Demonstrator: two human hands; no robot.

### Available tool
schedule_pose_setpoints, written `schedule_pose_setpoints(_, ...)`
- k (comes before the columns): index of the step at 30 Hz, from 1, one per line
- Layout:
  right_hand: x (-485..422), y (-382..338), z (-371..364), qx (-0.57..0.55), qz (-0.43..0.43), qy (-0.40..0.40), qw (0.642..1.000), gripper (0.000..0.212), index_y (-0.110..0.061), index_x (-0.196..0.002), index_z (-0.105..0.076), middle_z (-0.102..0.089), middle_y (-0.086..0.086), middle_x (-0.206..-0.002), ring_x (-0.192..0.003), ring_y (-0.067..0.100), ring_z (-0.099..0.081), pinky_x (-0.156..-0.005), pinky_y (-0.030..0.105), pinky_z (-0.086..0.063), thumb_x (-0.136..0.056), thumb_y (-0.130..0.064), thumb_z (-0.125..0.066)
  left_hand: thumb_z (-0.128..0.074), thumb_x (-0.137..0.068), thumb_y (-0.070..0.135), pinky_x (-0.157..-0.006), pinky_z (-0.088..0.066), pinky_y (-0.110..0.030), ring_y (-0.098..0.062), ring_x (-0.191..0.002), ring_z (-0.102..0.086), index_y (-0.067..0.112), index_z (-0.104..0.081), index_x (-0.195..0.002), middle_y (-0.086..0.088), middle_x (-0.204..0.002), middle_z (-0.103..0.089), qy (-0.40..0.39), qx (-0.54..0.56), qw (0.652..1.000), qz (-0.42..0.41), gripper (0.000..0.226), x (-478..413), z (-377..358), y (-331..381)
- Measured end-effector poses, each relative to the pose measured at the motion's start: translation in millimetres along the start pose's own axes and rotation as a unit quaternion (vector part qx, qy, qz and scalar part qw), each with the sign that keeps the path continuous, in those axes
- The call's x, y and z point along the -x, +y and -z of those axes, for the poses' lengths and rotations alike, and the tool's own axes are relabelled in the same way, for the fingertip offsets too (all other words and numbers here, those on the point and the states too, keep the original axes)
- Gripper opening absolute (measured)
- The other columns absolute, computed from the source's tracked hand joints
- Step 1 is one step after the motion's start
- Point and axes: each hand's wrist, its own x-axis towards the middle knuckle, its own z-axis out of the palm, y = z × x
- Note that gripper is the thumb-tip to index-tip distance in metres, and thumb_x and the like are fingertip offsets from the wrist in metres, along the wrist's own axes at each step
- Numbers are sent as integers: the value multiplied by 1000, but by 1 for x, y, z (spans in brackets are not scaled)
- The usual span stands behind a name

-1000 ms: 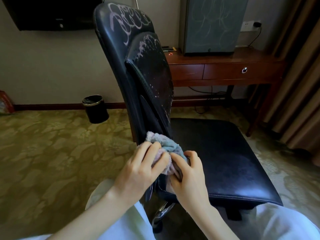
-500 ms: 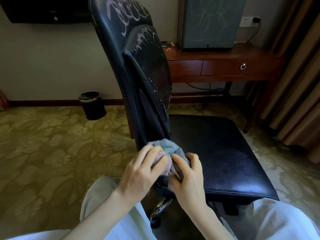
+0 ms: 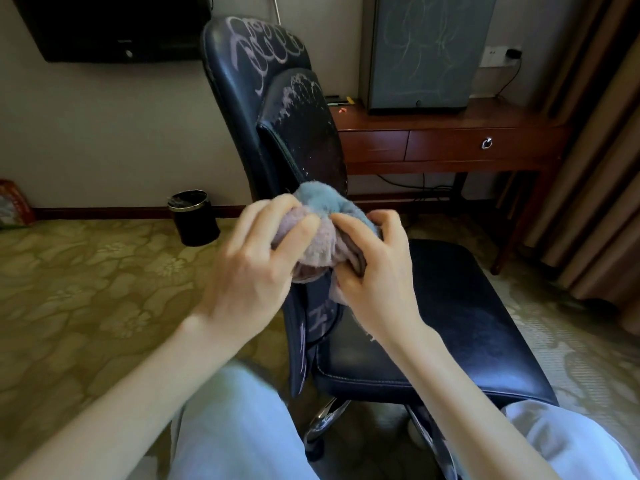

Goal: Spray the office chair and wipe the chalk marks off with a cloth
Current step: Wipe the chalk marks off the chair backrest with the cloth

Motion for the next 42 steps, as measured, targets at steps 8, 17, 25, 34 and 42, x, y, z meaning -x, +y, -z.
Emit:
schedule_pose_setpoints(8, 69, 40, -33, 112, 4, -65, 992, 55, -19, -120, -60, -50, 15, -117, -101, 29, -49, -74, 31, -48, -70, -6, -77, -46, -97, 0, -65, -59, -33, -30, -96, -63, 8, -70, -107, -15, -105, -67, -59, -18, 996, -57, 28, 79, -39, 15)
schedule_pose_setpoints(17, 137, 81, -66, 175, -64, -199, 962, 57, -27, -109, -65, -55, 6, -106, -86, 22, -52, -61, 26, -52, -57, -18, -87, -36, -100, 5, -50, -55, -26, -23, -90, -68, 14, -59, -102, -5, -97, -70, -113, -4, 991, -78, 25, 151, -88, 39)
schedule_pose_setpoints(25, 144, 81, -60, 124, -106, -153, 975, 61, -20, -112, -67, -54, 10, -111, -95, 27, -57, -71, 21, -47, -57, -3, -86, -46, -91, 8, -46, -55, -30, -28, -101, -61, 14, -55, -106, -10, -103, -67, -128, 51, 990, -20, 18, 147, -95, 47)
schedule_pose_setpoints(34, 51, 17, -12, 37, -19, 13, 999, 48, -30, -129, -50, -44, 16, -123, -114, 29, -45, -86, 30, -46, -82, -21, -58, -28, -104, 20, -80, -57, -38, -35, -103, -60, 7, -53, -112, -21, -109, -64, 6, 97, 994, 52, 29, 49, -39, 26)
schedule_pose_setpoints(42, 12, -3, 3, 82, 5, 33, 996, 46, -21, -125, -62, -46, 17, -121, -112, 30, -46, -84, 24, -38, -80, -10, -65, -29, -102, 15, -91, -52, -41, -38, -106, -57, -1, -64, -111, -23, -114, -61, 18, 41, 999, 26, 40, 14, -17, 15)
